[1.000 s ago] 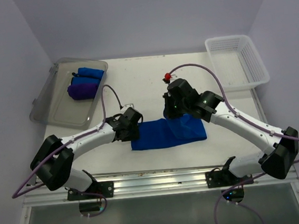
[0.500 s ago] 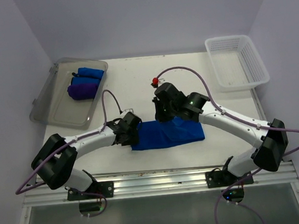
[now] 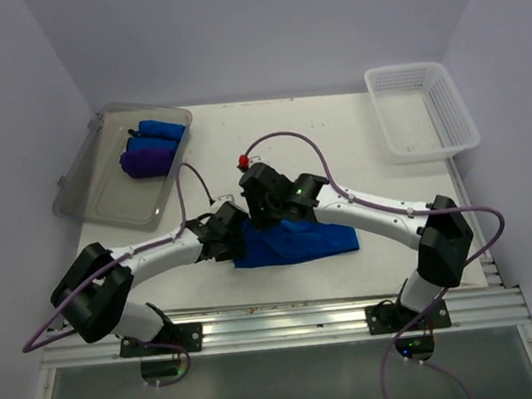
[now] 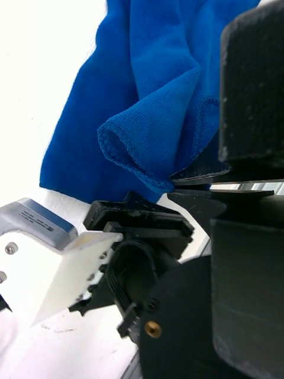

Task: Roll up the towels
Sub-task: Fold the towel

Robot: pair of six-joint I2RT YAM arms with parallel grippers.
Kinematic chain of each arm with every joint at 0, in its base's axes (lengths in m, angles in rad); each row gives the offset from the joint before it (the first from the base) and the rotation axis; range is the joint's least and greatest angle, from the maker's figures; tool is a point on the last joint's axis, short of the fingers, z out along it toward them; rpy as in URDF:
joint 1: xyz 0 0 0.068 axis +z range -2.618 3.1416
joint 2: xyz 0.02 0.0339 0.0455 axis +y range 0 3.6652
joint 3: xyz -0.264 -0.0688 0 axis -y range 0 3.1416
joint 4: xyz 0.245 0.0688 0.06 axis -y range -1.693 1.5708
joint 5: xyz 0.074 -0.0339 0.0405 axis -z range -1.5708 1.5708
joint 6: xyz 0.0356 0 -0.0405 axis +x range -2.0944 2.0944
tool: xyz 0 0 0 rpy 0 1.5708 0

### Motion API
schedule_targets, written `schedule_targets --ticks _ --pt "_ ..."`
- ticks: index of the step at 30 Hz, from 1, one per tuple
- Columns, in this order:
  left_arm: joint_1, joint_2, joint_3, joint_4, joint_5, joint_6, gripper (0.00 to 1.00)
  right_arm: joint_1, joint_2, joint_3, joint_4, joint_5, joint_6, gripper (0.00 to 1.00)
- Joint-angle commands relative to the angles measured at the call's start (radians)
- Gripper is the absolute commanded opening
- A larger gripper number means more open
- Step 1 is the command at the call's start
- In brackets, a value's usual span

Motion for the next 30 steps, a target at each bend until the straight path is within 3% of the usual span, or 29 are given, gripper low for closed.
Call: schedule_targets --ticks 1,12,19,21,22,26,30 --pt "0.004 -0.019 -0.050 -0.022 0.000 -0.037 0.43 0.005 0.039 0.047 0.060 0.024 0.032 0.00" --pt "0.005 -0.111 -0.100 -0.031 0.001 -0.076 0.43 0.010 0.135 0.076 0.078 -0.003 0.040 0.00" --pt "0.005 -0.220 -0.073 -0.123 -0.034 -0.096 0.45 0.013 0.214 0.118 0.106 -0.029 0.047 0.00" --pt "0.007 -0.257 -0.064 -0.160 -0.054 -0.116 0.46 0.012 0.247 0.128 0.116 -0.061 0.046 0.12" --pt "0.007 -0.269 -0.060 -0.172 -0.061 -0.124 0.46 0.013 0.256 0.151 0.118 -0.071 0.044 0.26" --pt "0.027 -0.317 -0.057 -0.214 -0.080 -0.153 0.47 0.013 0.246 0.188 0.087 -0.077 0.018 0.51" --pt "0.051 -0.334 -0.057 -0.195 -0.071 -0.138 0.49 -0.010 0.093 0.138 0.057 0.026 0.000 0.54"
